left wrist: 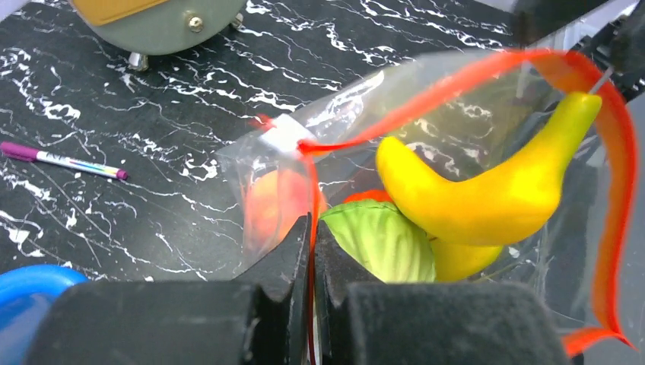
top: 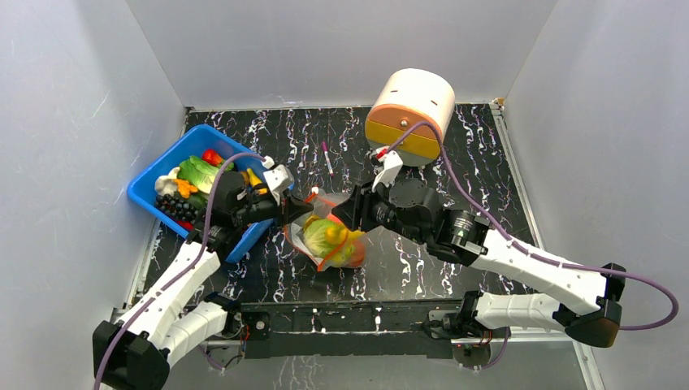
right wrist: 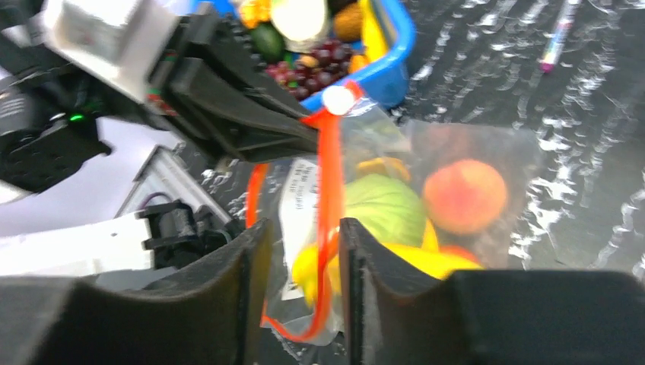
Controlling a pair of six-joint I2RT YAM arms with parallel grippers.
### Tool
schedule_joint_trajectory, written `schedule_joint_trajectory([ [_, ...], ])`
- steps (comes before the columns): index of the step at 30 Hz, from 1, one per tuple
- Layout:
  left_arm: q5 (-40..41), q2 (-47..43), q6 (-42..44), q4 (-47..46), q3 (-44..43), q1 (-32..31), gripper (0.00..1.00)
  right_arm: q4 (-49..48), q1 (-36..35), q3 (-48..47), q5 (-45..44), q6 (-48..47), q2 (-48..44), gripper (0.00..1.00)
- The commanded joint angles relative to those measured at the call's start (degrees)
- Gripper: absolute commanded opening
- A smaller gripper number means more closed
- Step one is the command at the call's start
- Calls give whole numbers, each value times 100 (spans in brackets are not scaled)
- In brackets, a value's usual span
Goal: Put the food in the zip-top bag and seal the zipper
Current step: Adjust the fake fruit in the zipper food storage bag, then place the fake fruit in the zipper food storage bag.
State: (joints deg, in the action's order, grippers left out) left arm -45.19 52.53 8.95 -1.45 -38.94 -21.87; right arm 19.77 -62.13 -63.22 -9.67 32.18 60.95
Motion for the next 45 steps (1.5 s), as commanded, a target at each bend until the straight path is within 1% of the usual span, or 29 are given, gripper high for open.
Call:
schedule_joint_trajectory([
  [1, 333, -197, -1596, -1339, 238, 7, 0, 945, 35, -607, -1280, 561, -17, 43],
  [3, 608, -192, -2026, -1501, 346, -2, 0, 1363, 34, -631, -1467, 1062, -93, 54],
  [4, 755, -174, -2109, -1517, 371, -2, 0, 1475, 34, -564, -1500, 1203, -160, 56],
  [8, 1008, -59, -2256, -1456, 348, -2, 0, 1587, 36, -154, -1269, 1719, -413, 57],
  [10, 1161, -16, -2442, -1419, 248, -6, 0, 1561, 34, -79, -1000, 1839, -497, 55],
  [13, 1362, 131, -2872, -1276, -57, -2, 0, 1317, 34, -24, -397, 1903, -557, 49],
  [14, 1571, 332, -3583, -1037, -518, -2, 0, 1137, 26, 3, -69, 2322, -456, 45],
  [15, 1586, 382, -3750, -1042, -634, -3, 0, 993, 7, 59, 46, 2460, -400, 44],
  [18, 1749, 478, -4192, -944, -801, -2, 0, 867, -59, 43, 29, 2548, -141, 41],
  [21, 1948, 450, -4500, -810, -886, -2, 0, 863, -79, -145, -150, 2381, 65, 37],
  [25, 1975, 372, -4563, -777, -888, -6, 0, 1043, -80, -478, -674, 2169, 265, 23],
  [27, 1972, 367, -4572, -692, -881, -3, 0, 968, -79, -582, -709, 2087, 310, 20],
  [30, 1995, 316, -4653, -646, -850, -6, 0, 756, -80, -600, -416, 2004, 358, 20],
  [34, 2149, 266, -4649, -619, -830, -5, 0, 756, -124, -526, 56, 1948, 486, 30],
  [36, 2196, 294, -4611, -546, -902, -10, 0, 873, -169, -491, 100, 1917, 578, 32],
  [38, 2216, 333, -4585, -475, -964, -4, 0, 1021, -185, -517, 7, 1922, 644, 31],
  [39, 2216, 348, -4576, -461, -974, -6, 0, 1030, -193, -547, -36, 1922, 660, 29],
  [43, 2217, 383, -4582, -414, -967, -10, 0, 950, -212, -745, -100, 1848, 716, 11],
  [45, 2224, 384, -4576, -381, -968, -10, 0, 1038, -212, -873, -101, 1806, 799, 6],
])
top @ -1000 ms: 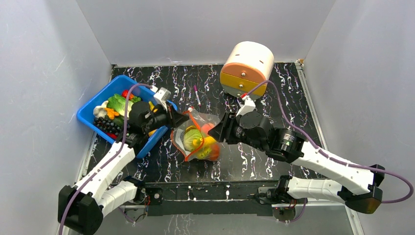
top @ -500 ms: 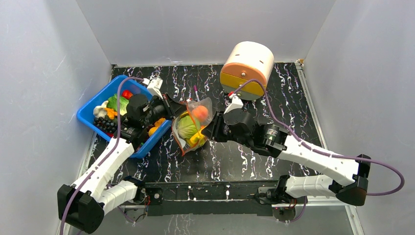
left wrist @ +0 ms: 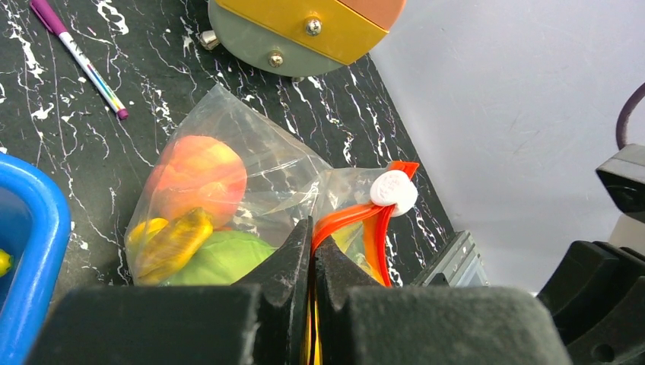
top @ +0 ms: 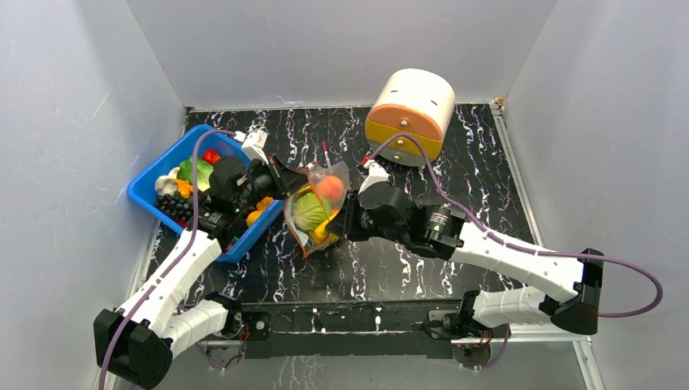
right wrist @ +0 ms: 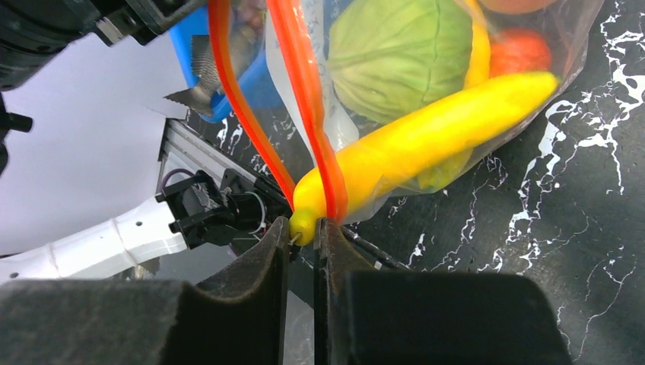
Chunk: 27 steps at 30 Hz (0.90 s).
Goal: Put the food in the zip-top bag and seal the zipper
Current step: Place the fake fruit in the zipper food storage bag.
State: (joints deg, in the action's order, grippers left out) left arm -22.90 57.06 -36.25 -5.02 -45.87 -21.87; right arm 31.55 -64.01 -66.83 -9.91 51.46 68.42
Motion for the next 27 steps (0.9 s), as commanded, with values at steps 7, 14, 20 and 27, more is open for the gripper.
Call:
schedule_joint_trajectory([
  [7, 9, -134, 40, 71, -302, -10, 0, 49, -23, -879, -176, -226, 306, 14],
  [14, -42, -131, 1, 75, -250, -10, 0, 183, -24, -1245, -309, -486, 507, 9],
  [20, -82, -198, -63, 0, -173, -10, 0, 107, -31, -1452, -123, -729, 716, 0],
  [27, -240, -265, -218, -95, -125, -10, 0, 174, -28, -1787, -102, -942, 997, 4],
])
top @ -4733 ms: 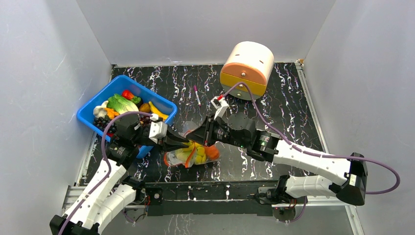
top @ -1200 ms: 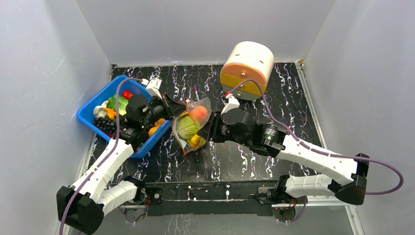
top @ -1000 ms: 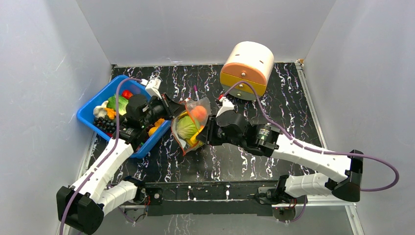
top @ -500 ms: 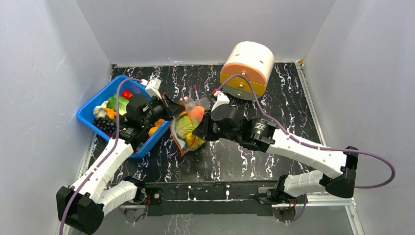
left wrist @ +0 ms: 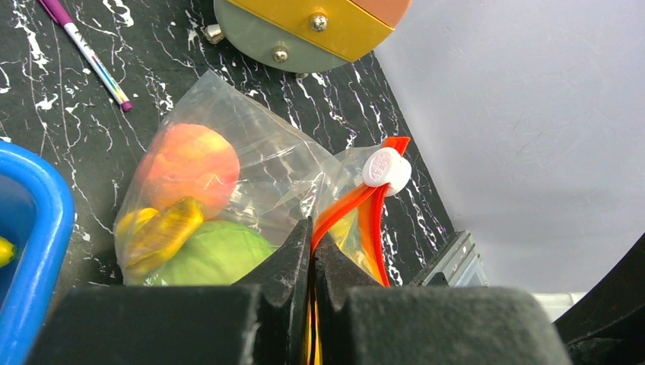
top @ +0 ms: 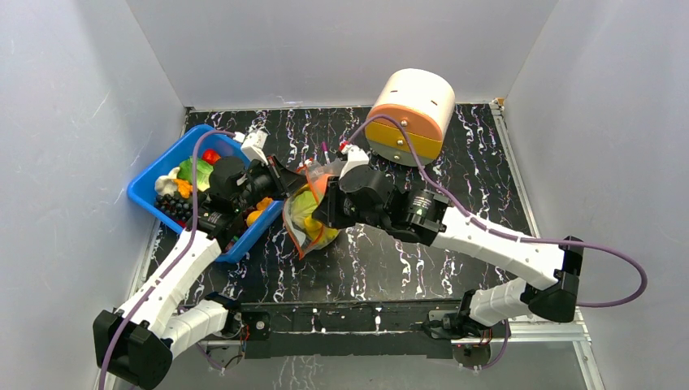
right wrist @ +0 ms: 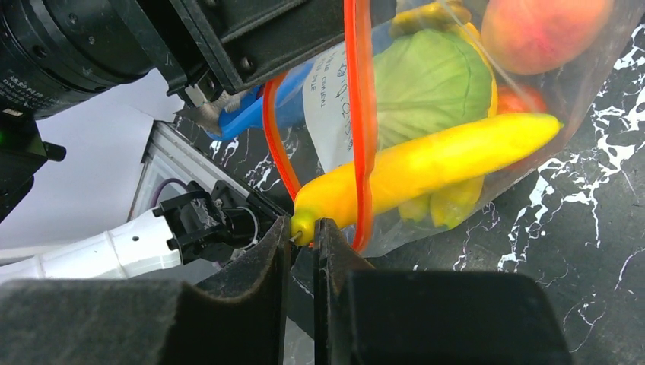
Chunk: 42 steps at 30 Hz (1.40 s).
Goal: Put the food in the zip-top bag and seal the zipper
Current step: Place the fake fruit in the zipper food storage bag.
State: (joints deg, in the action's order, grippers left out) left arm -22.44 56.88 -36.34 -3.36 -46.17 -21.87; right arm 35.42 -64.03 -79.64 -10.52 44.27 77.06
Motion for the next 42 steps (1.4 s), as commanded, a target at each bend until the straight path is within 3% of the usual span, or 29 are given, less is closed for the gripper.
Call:
schedule_joint_trajectory([
  [1, -309, -273, -246, -295, -76, -12, 0, -175, -24, -566, -58, -219, 203, 4],
  [11, -271, -491, -598, -242, 14, -11, 0, 368, -22, -1107, -1300, 74, 823, 20],
  [16, -322, -394, -1126, -345, -30, -10, 0, 485, -22, -1457, -1604, -141, 1109, 7],
  [21, -291, -286, -1363, -356, -96, -10, 0, 301, -13, -1412, -1748, -21, 1204, 4],
  [26, -194, -269, -1556, -482, -89, -11, 0, 186, -13, -1345, -1996, 67, 1369, 12],
  [31, 34, -194, -1662, -418, -136, -13, 0, 498, -5, -1561, -2268, -252, 1548, 28],
  [36, 323, -13, -1678, -288, -331, -11, 0, 1285, -4, -2095, -1642, -639, 1483, 36],
  [42, 573, 142, -1518, -142, -388, -11, 0, 1364, -4, -1696, -1293, -724, 818, 42],
])
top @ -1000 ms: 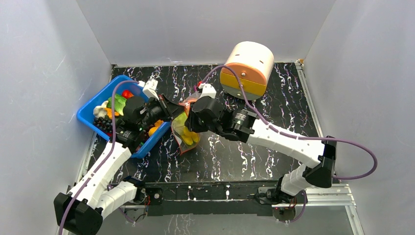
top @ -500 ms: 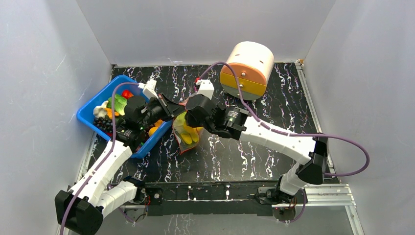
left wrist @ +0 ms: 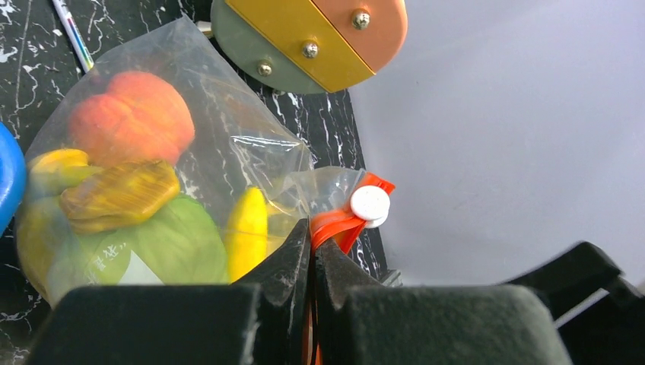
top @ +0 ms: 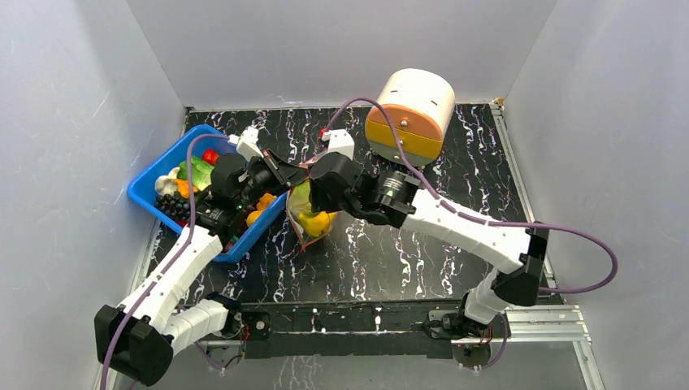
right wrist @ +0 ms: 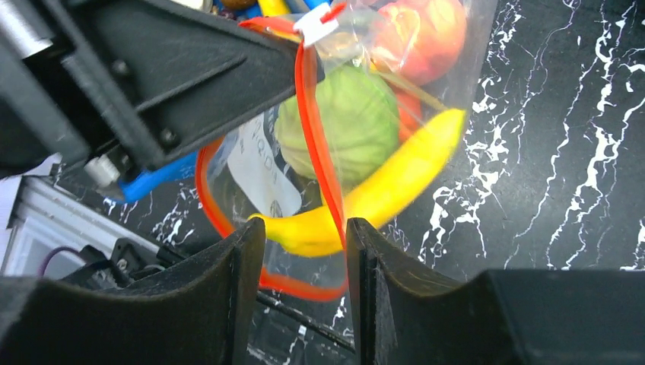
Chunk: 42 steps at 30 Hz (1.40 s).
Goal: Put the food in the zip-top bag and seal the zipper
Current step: Place the fake fruit in the zipper food storage bag, then adjust the zipper food storage bag at the center of the board.
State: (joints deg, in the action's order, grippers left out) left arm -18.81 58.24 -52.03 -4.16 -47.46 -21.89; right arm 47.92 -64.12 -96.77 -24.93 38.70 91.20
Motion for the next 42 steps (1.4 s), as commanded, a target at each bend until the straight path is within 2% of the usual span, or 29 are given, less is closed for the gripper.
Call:
schedule_joint_trajectory([
  [1, 237, 20, 52, -67, -241, -13, 0, 127, 9, 106, 118, -172, -676, 41],
  [5, 265, 64, 53, -106, -211, -8, 0, 23, 7, 599, -124, -124, -892, 36],
  [8, 280, 79, 44, -90, -214, -8, 0, -413, 5, 969, 47, 35, -980, 34],
  [12, 320, 57, 53, -74, -189, -13, 0, -1137, 5, 1583, 175, 574, -1119, 38],
  [18, 326, 71, 46, -102, -170, -8, 0, -2318, 5, 2323, 446, 1267, -1250, 38],
  [30, 317, 111, 53, -169, -119, -11, 0, -2740, 7, 2510, 701, 1779, -902, 40],
  [36, 307, 79, 99, -178, -117, -9, 0, -2274, 5, 2617, 381, 1924, -805, 40],
  [38, 323, 64, 141, -142, -119, -8, 0, -2209, 5, 2745, 353, 1998, -834, 37],
  [39, 325, 56, 148, -135, -121, -13, 0, -2232, 5, 2810, 371, 2026, -851, 33],
  [42, 306, 10, 21, -202, -64, -13, 0, -2225, 5, 2814, 337, 1979, -915, 12],
])
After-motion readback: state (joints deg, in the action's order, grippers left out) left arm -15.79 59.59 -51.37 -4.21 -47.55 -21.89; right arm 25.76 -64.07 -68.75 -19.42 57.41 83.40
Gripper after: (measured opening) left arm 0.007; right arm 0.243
